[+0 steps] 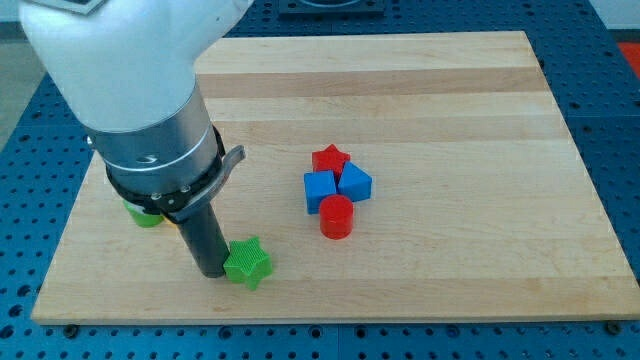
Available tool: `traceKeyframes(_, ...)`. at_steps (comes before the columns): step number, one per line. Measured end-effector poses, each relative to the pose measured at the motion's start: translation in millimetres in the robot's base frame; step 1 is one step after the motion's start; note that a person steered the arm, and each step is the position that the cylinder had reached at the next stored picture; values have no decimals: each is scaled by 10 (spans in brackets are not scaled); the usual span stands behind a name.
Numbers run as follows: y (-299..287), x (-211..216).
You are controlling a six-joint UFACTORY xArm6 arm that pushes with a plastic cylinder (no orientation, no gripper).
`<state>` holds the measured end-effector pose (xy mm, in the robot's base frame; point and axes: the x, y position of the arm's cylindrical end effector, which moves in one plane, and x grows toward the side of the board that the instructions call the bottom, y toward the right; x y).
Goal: Slide the yellow hexagon to the red star
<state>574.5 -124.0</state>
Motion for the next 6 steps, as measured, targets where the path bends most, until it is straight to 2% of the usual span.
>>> traceKeyframes(2, 155, 0)
traceKeyframes(5, 997, 0)
traceKeyframes(6, 1067, 0)
